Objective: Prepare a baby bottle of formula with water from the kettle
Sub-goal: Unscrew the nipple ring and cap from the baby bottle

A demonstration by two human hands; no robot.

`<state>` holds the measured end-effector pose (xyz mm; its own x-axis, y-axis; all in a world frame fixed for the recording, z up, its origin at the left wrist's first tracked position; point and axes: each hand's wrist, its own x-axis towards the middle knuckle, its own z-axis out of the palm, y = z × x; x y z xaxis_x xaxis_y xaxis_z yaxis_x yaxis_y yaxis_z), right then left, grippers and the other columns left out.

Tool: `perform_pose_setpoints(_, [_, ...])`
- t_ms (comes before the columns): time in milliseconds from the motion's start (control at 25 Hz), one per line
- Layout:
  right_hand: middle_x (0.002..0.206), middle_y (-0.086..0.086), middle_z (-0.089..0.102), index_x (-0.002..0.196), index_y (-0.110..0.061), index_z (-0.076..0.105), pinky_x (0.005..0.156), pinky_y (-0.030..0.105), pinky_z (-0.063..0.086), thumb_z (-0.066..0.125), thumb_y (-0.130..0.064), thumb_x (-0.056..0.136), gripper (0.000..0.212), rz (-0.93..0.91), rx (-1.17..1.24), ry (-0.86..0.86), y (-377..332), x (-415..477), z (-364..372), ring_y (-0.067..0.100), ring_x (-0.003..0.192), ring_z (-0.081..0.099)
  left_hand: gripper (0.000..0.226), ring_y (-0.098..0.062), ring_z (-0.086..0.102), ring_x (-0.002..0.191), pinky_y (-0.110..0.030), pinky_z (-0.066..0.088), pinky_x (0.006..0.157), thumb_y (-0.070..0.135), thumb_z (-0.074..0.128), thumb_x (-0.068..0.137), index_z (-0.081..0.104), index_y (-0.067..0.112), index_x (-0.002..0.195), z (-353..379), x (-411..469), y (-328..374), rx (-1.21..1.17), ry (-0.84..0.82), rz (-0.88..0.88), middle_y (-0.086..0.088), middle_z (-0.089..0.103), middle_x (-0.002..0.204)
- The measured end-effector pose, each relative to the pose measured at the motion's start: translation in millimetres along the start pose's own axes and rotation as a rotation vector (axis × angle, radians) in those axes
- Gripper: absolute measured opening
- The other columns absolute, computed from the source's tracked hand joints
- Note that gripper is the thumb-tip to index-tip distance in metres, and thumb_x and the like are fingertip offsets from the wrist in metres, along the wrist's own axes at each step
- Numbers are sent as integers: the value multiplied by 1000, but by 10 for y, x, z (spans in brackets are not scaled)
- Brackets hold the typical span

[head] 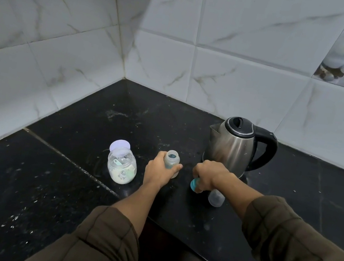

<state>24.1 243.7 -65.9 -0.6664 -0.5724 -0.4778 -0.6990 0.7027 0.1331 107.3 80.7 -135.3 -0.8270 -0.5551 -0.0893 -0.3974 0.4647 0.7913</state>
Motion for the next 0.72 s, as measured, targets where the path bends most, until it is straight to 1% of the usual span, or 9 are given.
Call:
perform_pose_setpoints(160, [124,6,65,132,-24,63,79,36,53,80,-42,83,55,-20,-22,-26,-92,69,62,26,109,66,58,-18,64,114,-42,51,101,58,83,76,61,28,121,13,9,-27,-19,-8,1,8,72,115])
perform_pose_setpoints(280, [124,6,65,133,-23,62,80,36,55,81,-42,83,57,-23,-20,-51,-100,91,80,25,109,66,63,-18,64,117,-42,50,102,58,85,75,61,28,125,9,10,-34,-34,-8,6,8,72,118])
perform_pose_setpoints(360, [123,6,65,133,-23,62,78,35,54,83,-45,80,61,-27,-34,-66,-101,96,48,25,109,65,75,-18,62,122,-41,49,106,58,87,73,58,26,134,-23,1,-38,-51,-27,-3,7,69,127])
perform_pose_setpoints(440, [122,5,65,131,-23,62,74,35,50,83,-46,79,61,-32,-47,-77,-98,95,-24,24,107,65,94,-18,57,132,-39,46,110,62,88,69,50,24,146,-71,-17,-22,-79,-51,-7,5,63,141])
perform_pose_setpoints(480, [121,5,65,131,-24,62,73,35,50,82,-46,81,58,-35,-51,-73,-92,94,-74,25,106,65,102,-18,54,137,-39,44,113,66,87,68,46,23,151,-95,-22,-7,-93,-51,2,5,59,147])
perform_pose_setpoints(560, [119,5,66,128,-23,64,74,35,51,76,-41,85,48,-31,-42,-46,-71,94,-209,25,104,65,105,-17,49,142,-38,40,116,73,79,71,42,23,155,-150,-12,54,-118,-27,35,4,53,155])
perform_pose_setpoints(640, [115,5,67,123,-22,68,77,36,56,71,-35,87,38,-13,-21,6,-56,82,-382,25,100,66,101,-16,47,143,-40,40,117,81,68,77,42,23,156,-224,1,155,-134,-2,76,6,52,155])
perform_pose_setpoints(720, [108,4,67,119,-22,69,77,36,56,69,-36,87,35,-1,7,59,-57,82,-567,24,96,65,104,-13,49,141,-44,42,116,91,57,74,45,25,153,-326,22,276,-156,18,117,8,55,152])
